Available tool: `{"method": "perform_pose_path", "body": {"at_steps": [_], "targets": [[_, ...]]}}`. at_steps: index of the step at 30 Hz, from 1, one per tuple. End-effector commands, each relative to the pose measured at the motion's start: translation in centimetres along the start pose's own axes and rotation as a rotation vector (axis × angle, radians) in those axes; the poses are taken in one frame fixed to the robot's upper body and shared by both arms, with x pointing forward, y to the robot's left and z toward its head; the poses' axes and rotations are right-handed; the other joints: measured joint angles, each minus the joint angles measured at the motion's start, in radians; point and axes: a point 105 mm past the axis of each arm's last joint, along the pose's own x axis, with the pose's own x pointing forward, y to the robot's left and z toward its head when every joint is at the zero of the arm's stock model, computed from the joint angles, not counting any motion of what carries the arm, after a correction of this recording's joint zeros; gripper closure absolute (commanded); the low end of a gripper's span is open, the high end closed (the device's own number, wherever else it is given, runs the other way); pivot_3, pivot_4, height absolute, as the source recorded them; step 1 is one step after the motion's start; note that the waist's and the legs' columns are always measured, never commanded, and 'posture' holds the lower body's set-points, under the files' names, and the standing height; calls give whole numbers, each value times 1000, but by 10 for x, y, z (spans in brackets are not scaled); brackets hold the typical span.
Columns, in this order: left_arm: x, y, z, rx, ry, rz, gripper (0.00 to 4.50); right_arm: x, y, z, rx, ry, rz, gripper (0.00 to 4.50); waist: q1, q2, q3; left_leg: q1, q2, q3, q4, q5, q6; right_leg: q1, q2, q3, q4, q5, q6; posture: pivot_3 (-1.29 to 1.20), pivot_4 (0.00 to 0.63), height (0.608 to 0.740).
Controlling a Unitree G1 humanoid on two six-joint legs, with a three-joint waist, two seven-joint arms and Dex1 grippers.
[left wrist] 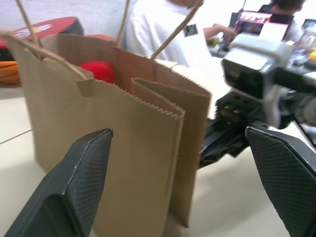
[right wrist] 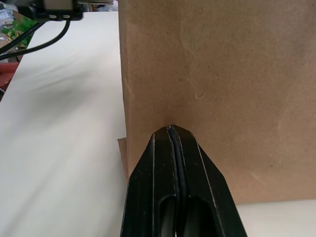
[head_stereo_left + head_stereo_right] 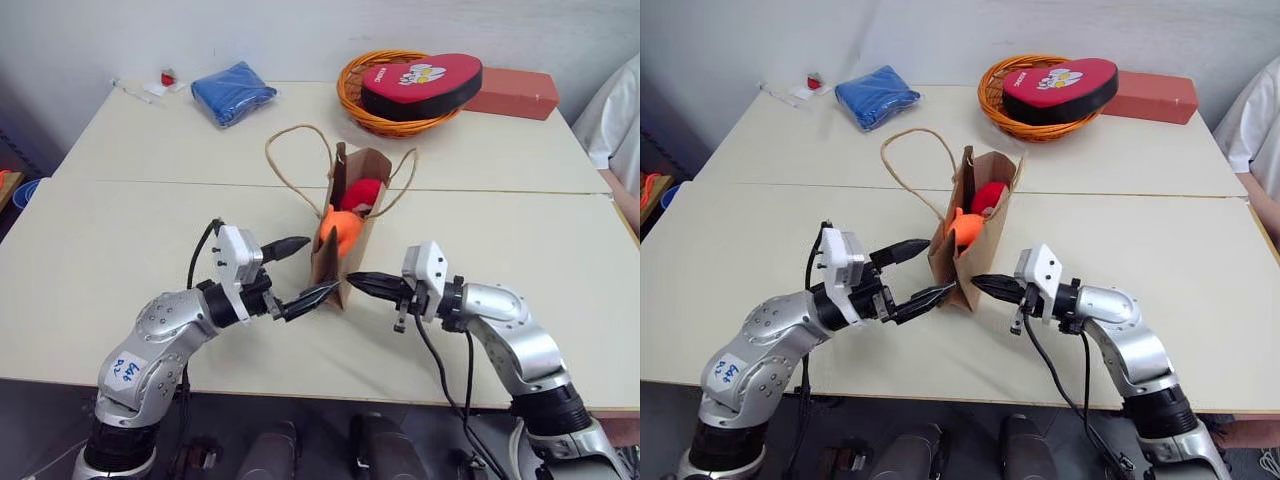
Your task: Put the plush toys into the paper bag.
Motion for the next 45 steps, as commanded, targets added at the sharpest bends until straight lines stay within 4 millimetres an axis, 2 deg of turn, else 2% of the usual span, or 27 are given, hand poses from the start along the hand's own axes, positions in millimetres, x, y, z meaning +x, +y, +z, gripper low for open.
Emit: {"method": "perform_pose_path", "body": {"at_steps": [1,11,15,21,23,26,29,31,34,38,41,45], "targets": [[10,-10,5,42,-16,-18,0,12,1,12,-33,-47,12,4475,0,0,0,0,0,0,0,0,0,0,0,0,0,0,0,0,150,740],[14,15,2,90,-9,152,0,23,9,8,-29,-50,49,4475,0,0,0,0,0,0,0,0,0,0,0,0,0,0,0,0,150,740],[11,20,2,102,-12,179,903,19,8,7,-38,-40,50,4500,0,0,0,0,0,0,0,0,0,0,0,0,0,0,0,0,150,740],[10,20,-1,96,4,160,2862,15,6,7,-42,-31,42,4500,0,0,0,0,0,0,0,0,0,0,0,0,0,0,0,0,150,740],[4,21,2,63,-13,125,3507,8,4,6,-41,-19,21,4500,0,0,0,0,0,0,0,0,0,0,0,0,0,0,0,0,150,740],[-15,32,11,100,1,54,4468,-6,3,4,-34,5,-11,4500,0,0,0,0,0,0,0,0,0,-1,0,-1,0,0,0,0,150,740],[-32,38,24,156,7,-72,4488,-29,-1,6,-47,38,-52,4500,1,0,0,0,0,0,0,0,0,-1,0,-1,0,0,0,0,150,740],[-41,37,36,121,-33,-192,4488,-48,-3,8,-64,64,-85,4500,4,0,0,-1,0,0,0,0,0,0,0,-1,-1,0,0,0,150,740],[-49,49,41,126,-1,-301,4488,-84,-6,13,-89,121,-144,4500,8,0,0,-1,0,-2,0,0,0,1,-1,-3,-3,0,0,0,150,740],[-40,50,46,156,-22,-462,4488,-125,-9,13,-123,217,-228,4500,4,0,0,-1,0,-2,0,-1,1,2,0,-3,-3,0,0,0,150,740],[-26,43,39,164,-43,-567,4488,-148,-12,9,-128,273,-295,4500,2,0,0,-1,0,-2,0,-1,1,2,0,-3,-3,0,0,0,150,740],[-15,48,17,193,-22,-619,4488,-158,-11,9,-151,291,-336,4500,-3,0,0,0,0,0,1,-1,1,2,0,-2,-1,0,0,0,150,740]]}}
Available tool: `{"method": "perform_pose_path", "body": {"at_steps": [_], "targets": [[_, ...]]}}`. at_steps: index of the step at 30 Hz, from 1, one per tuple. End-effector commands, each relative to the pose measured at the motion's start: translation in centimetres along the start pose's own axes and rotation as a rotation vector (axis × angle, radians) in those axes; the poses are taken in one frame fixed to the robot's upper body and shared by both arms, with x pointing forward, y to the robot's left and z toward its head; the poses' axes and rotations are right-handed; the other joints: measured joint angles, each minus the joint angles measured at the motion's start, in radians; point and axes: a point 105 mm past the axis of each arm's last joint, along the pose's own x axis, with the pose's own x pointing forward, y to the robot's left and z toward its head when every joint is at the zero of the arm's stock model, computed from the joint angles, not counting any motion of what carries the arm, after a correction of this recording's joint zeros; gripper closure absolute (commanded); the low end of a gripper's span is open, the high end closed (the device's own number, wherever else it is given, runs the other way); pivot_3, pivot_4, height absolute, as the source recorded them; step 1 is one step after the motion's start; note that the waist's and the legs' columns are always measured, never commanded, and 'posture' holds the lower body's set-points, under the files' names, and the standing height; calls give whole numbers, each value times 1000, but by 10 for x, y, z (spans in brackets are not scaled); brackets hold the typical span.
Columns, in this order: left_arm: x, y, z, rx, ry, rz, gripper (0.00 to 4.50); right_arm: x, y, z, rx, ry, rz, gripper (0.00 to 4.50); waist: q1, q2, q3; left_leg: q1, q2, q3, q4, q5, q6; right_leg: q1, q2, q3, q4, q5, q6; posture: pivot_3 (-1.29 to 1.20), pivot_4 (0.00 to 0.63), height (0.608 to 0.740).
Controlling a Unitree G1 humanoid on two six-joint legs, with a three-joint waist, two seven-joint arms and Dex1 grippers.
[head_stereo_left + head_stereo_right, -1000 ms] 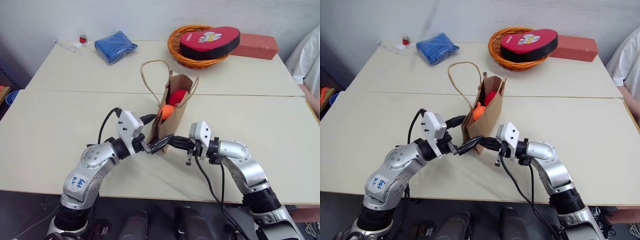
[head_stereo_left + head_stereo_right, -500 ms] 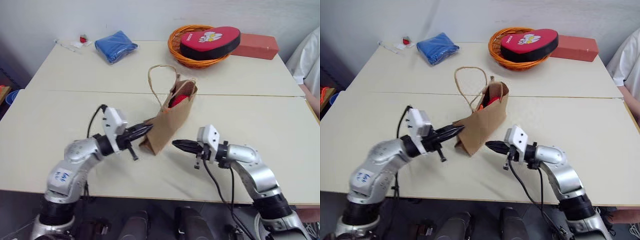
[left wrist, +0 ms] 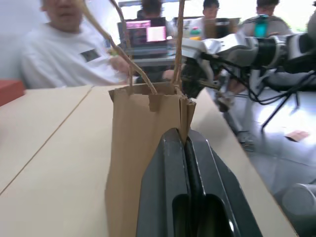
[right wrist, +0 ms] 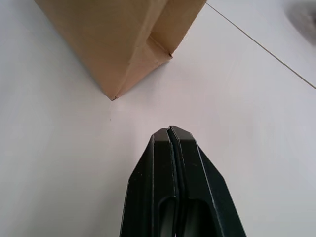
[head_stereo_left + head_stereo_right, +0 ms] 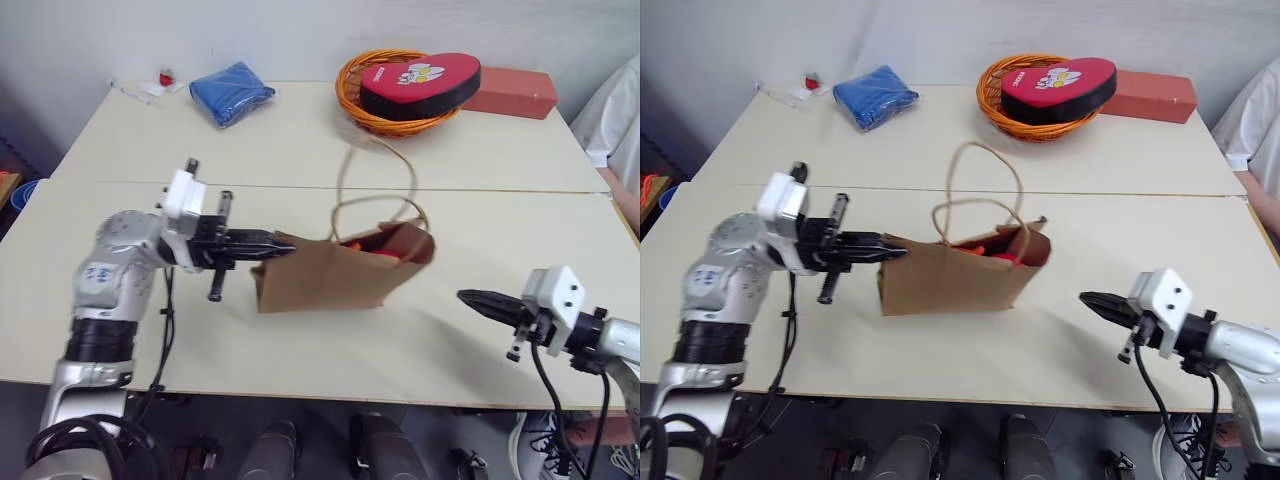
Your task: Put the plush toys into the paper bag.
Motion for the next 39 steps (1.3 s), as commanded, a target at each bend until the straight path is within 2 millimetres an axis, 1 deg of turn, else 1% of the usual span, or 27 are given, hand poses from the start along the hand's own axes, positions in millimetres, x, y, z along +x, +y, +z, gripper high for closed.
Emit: {"method": "perform_pose_path", "body": {"at_steps": [1,4,6,10,13,16,19,20,21,23,25,26,27,28,29,30,31,32,34,39], "targets": [[-4,6,-15,54,64,-16,4488,-6,-4,13,-60,-34,-40,4500,-5,0,0,0,0,1,0,0,0,0,0,0,1,0,0,0,150,740],[-11,13,-23,81,111,8,4488,-5,0,15,-52,-51,-38,4500,-5,0,0,1,0,1,0,0,0,-1,1,1,2,0,0,0,150,740],[-16,18,-24,48,123,36,4488,-4,1,15,-53,-53,-29,4500,0,0,0,0,0,1,1,0,0,-1,0,1,2,0,0,0,150,740],[-19,18,-20,78,142,51,4488,-4,1,15,-50,-59,-31,4500,2,0,0,0,0,1,2,0,1,-1,0,1,2,0,0,0,150,740],[-24,15,-15,76,138,92,3900,-1,2,15,-46,-78,-27,4500,2,0,0,-1,0,0,2,0,0,-1,0,1,2,0,0,0,150,740],[-36,15,-13,75,170,200,2974,0,-3,14,-23,-87,-57,4500,-1,0,0,0,0,0,2,0,0,-1,0,2,2,0,0,0,150,740],[-60,4,-13,20,214,300,2017,0,-10,14,-23,-72,-77,3933,-8,0,0,0,1,1,1,0,0,-2,0,3,3,0,0,0,150,740],[-73,-1,-15,11,240,356,1636,-1,-13,16,-45,-78,-84,3512,-10,0,0,0,1,1,1,0,0,-2,0,3,3,0,0,0,150,740],[-82,-5,-16,8,259,393,1404,-1,-16,18,-60,-84,-89,3254,-12,0,0,0,1,1,0,0,0,-2,0,3,3,0,0,0,150,740],[-103,-14,-17,7,298,490,764,-3,-21,20,-116,-86,-89,2543,-10,0,0,0,1,1,0,0,0,-2,0,3,3,0,0,0,150,740],[-119,-22,-19,15,346,555,124,-2,-22,23,-156,-103,-62,1818,-9,0,0,0,1,1,0,0,0,-2,0,3,2,0,0,0,150,740],[-124,-26,-21,11,368,571,0,-2,-21,25,-174,-117,-39,1488,-6,0,0,0,1,1,0,-1,0,-2,0,3,2,0,0,0,150,740],[-134,-31,-25,10,414,606,0,-1,-23,27,-213,-127,-18,1079,0,0,0,0,1,1,0,-1,0,-2,0,3,2,0,0,0,150,740],[-140,-34,-28,10,446,629,0,-1,-24,28,-243,-132,-5,829,1,0,0,0,1,1,1,-1,0,-2,0,3,1,0,0,0,150,740],[-146,-37,-30,17,472,645,0,-1,-27,29,-282,-134,-6,423,1,1,0,1,0,1,1,-1,1,-1,0,3,1,0,0,0,150,740],[-152,-40,-31,32,503,669,0,0,-29,29,-280,-135,20,173,3,1,0,1,0,1,1,-1,1,-1,0,3,1,0,0,0,150,740],[-158,-44,-34,43,538,692,0,0,-31,31,-276,-145,38,79,3,1,0,1,0,1,1,-1,1,-1,0,3,1,0,0,0,150,740],[-162,-48,-35,48,562,707,0,0,-33,31,-262,-148,52,79,2,1,0,1,0,1,1,-1,1,-1,0,3,0,0,0,0,150,740],[-166,-57,-38,44,583,712,0,0,-36,30,-254,-139,81,79,1,1,0,1,0,1,0,-1,1,-1,0,3,0,0,0,0,150,740],[-167,-59,-34,72,572,736,0,-1,-37,22,-223,-111,115,79,4,1,0,0,1,1,-1,-1,1,-1,-1,2,-1,0,0,0,150,740]]}}
